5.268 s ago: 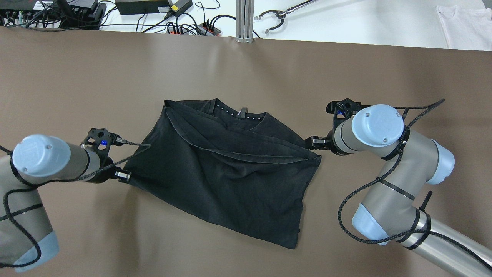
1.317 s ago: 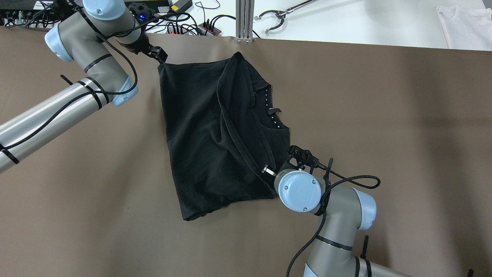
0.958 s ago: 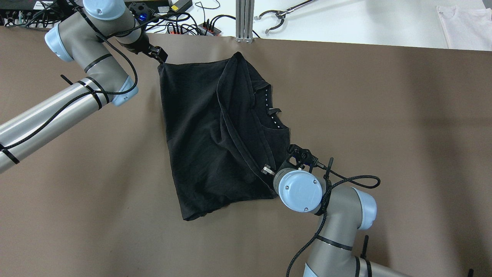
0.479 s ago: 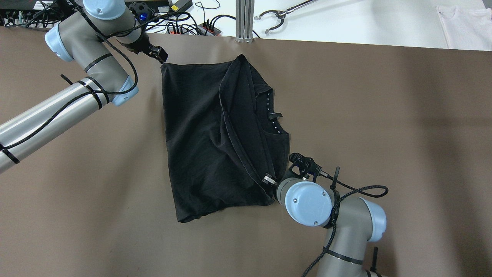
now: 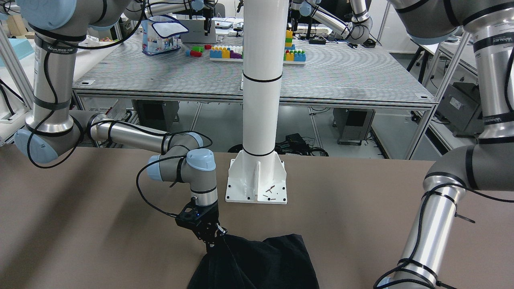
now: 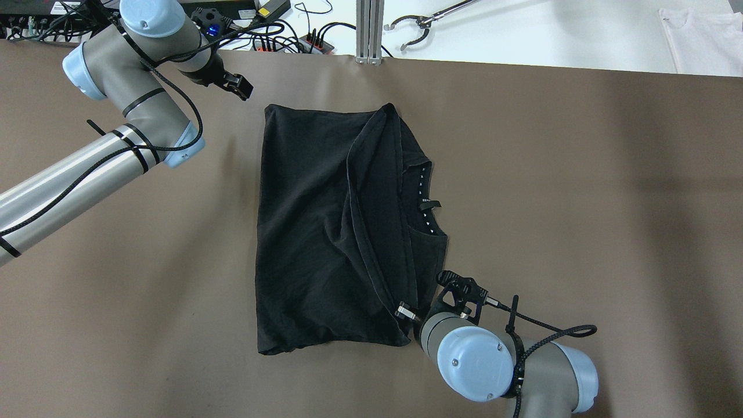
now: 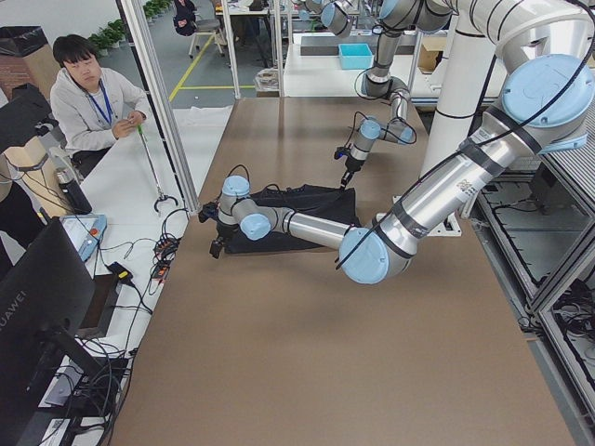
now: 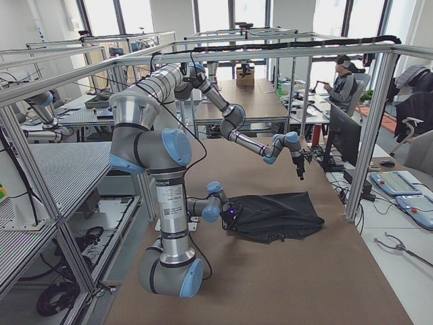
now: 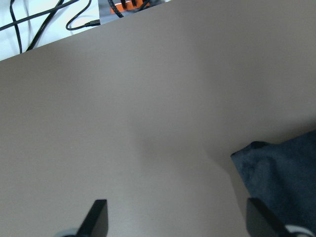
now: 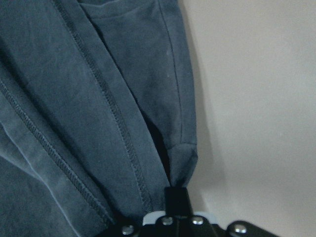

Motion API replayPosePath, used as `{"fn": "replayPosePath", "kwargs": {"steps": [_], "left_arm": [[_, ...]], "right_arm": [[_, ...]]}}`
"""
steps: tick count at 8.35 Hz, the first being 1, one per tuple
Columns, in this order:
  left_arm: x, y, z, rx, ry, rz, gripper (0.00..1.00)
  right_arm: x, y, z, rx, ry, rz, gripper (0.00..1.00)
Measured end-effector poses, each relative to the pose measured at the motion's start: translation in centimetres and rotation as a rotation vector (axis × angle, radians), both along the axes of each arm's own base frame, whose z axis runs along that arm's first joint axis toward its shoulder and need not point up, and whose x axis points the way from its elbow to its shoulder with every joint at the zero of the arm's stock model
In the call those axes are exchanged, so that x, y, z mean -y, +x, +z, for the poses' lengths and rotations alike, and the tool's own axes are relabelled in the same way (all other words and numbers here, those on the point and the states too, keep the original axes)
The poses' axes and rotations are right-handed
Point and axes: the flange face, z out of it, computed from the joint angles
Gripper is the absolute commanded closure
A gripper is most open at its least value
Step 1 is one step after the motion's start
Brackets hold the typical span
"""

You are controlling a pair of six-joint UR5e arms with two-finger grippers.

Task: Fold clothes
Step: 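Fold the grasped side inward over the shirt with the right gripper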

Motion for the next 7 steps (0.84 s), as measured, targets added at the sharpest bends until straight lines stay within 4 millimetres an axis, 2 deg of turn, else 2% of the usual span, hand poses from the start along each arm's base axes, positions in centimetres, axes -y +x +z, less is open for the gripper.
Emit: {"fn": "replayPosePath", "kwargs": {"steps": [1,2,4,7], "left_arm": [[-0.1,0.0,0.0,-0.001,0.000,-0.001,0.00],[-0.1,0.0,0.0,-0.001,0.000,-0.001,0.00],[-0.2,0.1,0.1,-0.001,0.000,0.001,0.00],[-0.2,0.1,0.1,-0.001,0.000,0.001,0.00]], "right_arm": [[-1.1,-0.2,-0.5,0.009,0.009,-0.003,0.69],[-1.9,-0.3,-0.6,0.009,0.016,-0.006,0.06],[-2.3,0.0,-0.5,-0.010,0.048,-0.028,0.05],[-0.9,1.4,-2.0,-0.070,0.214,-0.152,0.08]]}}
